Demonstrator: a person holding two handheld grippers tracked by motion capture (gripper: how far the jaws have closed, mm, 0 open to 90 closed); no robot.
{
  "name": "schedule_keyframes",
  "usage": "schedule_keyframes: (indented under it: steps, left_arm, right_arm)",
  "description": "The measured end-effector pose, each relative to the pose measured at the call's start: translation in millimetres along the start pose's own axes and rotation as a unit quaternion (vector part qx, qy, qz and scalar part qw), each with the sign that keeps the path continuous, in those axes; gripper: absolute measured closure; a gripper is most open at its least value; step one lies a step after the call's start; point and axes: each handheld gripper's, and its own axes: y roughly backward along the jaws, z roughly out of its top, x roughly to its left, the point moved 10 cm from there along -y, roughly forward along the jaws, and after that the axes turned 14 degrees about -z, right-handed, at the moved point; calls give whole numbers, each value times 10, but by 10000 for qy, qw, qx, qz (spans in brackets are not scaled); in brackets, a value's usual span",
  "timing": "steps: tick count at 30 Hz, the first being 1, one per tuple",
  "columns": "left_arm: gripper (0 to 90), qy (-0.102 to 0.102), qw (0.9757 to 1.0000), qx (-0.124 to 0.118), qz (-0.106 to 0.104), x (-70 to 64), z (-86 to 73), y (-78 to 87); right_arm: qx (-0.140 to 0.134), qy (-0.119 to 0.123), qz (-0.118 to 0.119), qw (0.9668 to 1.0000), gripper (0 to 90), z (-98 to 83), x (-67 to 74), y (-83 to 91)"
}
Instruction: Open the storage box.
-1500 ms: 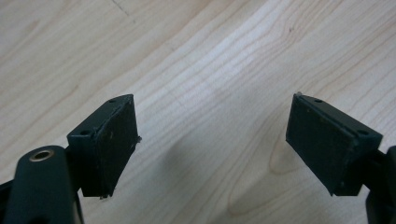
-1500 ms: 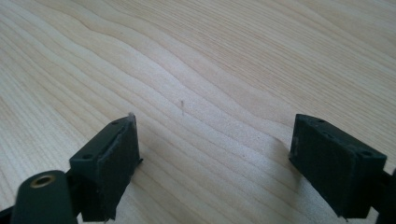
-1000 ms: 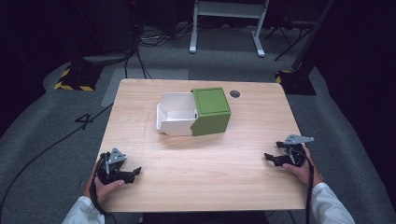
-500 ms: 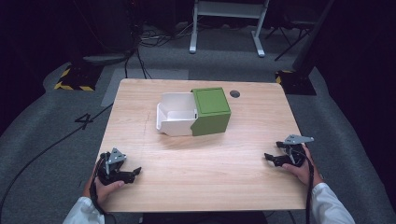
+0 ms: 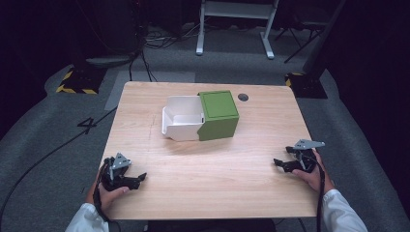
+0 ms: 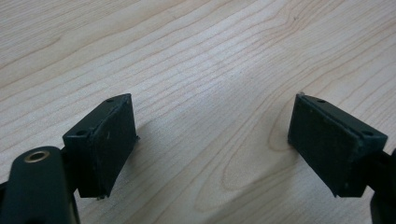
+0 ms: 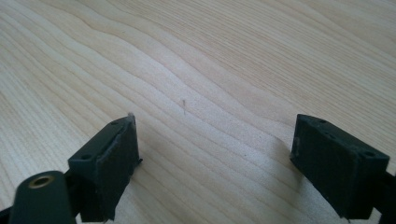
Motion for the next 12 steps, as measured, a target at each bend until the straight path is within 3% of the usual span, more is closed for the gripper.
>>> schedule_keyframes:
  steps: [12]
  left_arm:
    - [153,13,10000,16,0,4,3,-3]
  right_arm:
    - [0,1,2,10000,148,0,0,0]
